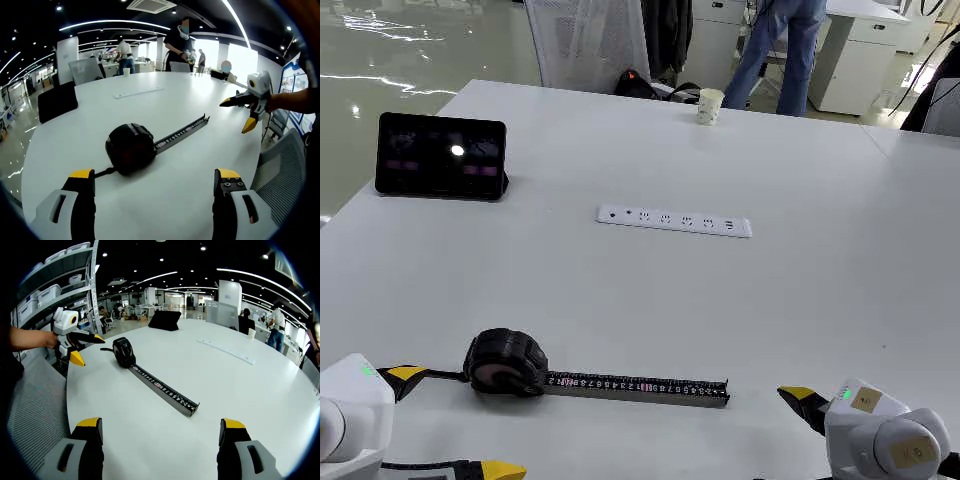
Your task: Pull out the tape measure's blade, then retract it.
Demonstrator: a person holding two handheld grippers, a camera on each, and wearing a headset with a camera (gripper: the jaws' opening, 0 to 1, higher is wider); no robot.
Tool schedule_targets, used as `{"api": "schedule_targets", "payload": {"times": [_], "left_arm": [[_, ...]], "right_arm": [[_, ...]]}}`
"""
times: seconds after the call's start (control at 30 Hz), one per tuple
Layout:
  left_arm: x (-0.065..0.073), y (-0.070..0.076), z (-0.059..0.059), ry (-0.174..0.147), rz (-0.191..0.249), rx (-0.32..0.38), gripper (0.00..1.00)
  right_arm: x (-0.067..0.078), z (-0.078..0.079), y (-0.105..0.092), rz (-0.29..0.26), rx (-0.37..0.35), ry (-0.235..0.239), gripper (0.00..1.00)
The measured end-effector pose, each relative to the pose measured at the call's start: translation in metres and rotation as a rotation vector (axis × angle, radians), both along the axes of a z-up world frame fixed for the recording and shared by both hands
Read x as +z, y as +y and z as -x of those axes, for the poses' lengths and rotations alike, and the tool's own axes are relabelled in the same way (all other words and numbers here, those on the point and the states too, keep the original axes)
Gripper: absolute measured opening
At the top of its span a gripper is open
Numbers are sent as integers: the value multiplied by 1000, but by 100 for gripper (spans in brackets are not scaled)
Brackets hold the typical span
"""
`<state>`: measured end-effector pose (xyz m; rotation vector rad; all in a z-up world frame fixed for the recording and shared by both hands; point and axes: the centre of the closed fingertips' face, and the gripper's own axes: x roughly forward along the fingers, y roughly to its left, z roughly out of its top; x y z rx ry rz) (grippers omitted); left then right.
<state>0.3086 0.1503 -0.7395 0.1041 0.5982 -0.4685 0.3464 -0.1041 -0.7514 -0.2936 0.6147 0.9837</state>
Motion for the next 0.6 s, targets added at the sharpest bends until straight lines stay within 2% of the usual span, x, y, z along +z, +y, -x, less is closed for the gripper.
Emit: {"api": "schedule_targets", "payload": {"times": [0.37, 0.6], "left_arm": [[2, -8, 6, -26, 8, 49, 96], [5, -16, 10, -26, 12, 72, 96]], "right_arm": [[3, 7, 4, -28, -74, -3, 98], [7, 10, 10, -37, -108, -10, 99]]}}
